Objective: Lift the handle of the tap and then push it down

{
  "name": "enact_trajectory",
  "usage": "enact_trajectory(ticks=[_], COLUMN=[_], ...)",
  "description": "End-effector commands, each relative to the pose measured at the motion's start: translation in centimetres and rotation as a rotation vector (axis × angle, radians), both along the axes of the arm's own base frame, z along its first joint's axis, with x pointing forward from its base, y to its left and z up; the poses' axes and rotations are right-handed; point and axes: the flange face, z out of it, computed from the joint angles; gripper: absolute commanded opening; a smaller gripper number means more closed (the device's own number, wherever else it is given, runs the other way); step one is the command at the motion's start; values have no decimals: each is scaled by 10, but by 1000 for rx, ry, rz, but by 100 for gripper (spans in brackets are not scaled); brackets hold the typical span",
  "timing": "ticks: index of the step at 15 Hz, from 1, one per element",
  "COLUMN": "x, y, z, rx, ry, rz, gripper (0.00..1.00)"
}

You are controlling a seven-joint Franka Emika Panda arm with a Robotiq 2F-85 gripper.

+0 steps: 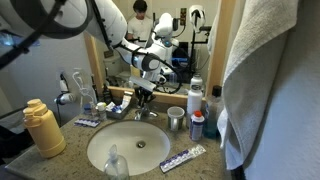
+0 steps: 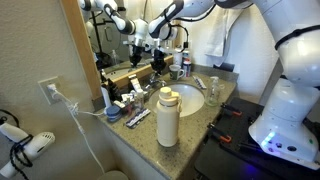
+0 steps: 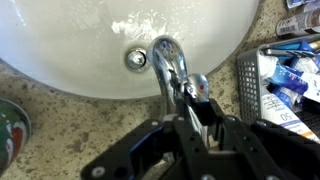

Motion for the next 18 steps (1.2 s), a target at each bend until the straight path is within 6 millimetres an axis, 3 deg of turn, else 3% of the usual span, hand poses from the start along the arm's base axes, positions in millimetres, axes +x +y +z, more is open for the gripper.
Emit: enact_trajectory(ticks=[1,3,4,5,7,11,13,18], x=[-31,-30,-30,-31,-43,-73,-84,-100], y=[-22,-20,-20,-19,-20,-30,-37,-42], z=[-39,-36,-34,-32,-41,-56,-56,-42], rx=[18,15,11,4,15,16,18,11], ry=[152,156,157,161,235,339,311,212], rz=[6,2,-2,-7,-13,-34,-54,-81], gripper=[6,6,49,51,63,95,100,100])
